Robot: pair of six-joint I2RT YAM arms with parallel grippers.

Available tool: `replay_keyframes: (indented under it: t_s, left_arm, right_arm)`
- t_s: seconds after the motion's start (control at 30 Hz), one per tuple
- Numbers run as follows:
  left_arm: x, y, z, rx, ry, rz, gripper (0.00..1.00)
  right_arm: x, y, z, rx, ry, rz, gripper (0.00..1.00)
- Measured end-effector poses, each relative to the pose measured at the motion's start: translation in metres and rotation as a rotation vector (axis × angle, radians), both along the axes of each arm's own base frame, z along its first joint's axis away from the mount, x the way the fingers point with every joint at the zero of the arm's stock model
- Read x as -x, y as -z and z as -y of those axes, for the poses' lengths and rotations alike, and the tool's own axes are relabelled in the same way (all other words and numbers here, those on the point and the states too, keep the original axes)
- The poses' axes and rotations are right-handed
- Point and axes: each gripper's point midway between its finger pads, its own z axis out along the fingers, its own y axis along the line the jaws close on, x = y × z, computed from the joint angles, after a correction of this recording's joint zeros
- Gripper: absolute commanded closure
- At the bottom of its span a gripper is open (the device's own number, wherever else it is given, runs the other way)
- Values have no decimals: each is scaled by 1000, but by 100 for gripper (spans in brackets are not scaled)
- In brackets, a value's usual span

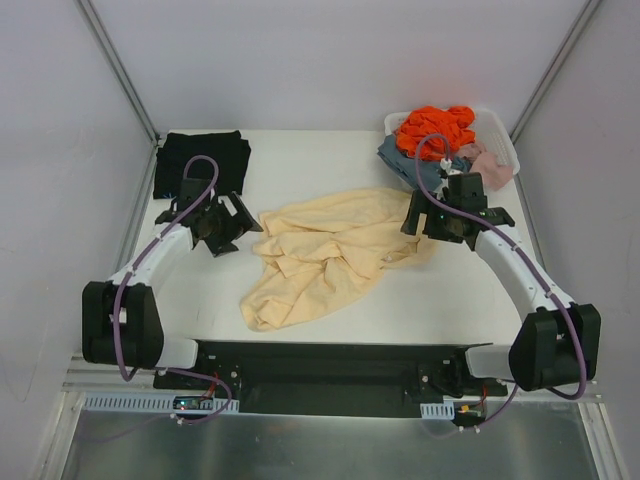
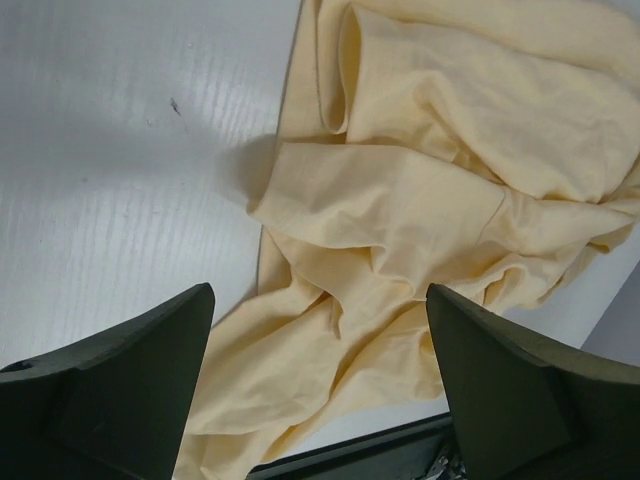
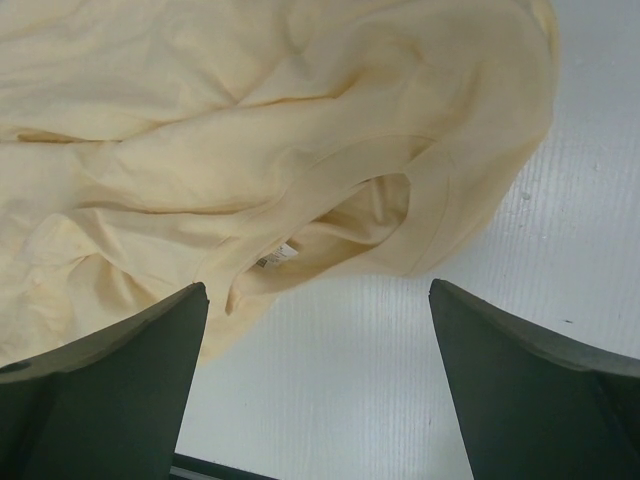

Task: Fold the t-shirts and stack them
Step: Move the tshirt to the center of the board

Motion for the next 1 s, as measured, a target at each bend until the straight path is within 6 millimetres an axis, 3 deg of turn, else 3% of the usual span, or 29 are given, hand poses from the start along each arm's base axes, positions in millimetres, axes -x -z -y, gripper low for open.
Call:
replay_keyframes:
  t_s: [0.33, 0.37, 0.4, 0.73, 0.87, 1.0]
  left_arm:
    - [6, 78, 10, 37, 33, -276, 55]
    - [7, 82, 11, 43, 36, -290, 87]
    - [8, 87, 12, 49, 38, -304, 100]
    - [1, 76, 21, 57, 70, -253, 100]
    - [-4, 46, 21, 29, 91, -134, 100]
    - [-7, 0, 20, 1, 97, 36, 100]
  right_arm:
    - [1, 2, -3, -5, -14, -8, 3]
    - [1, 2, -3, -5, -14, -9, 3]
    - [1, 2, -3, -5, -14, -10, 3]
    - [3, 4, -1, 3, -10, -20, 3]
    - [6, 6, 3, 23, 3, -33, 3]
    - [5, 8, 11, 59, 36, -35, 3]
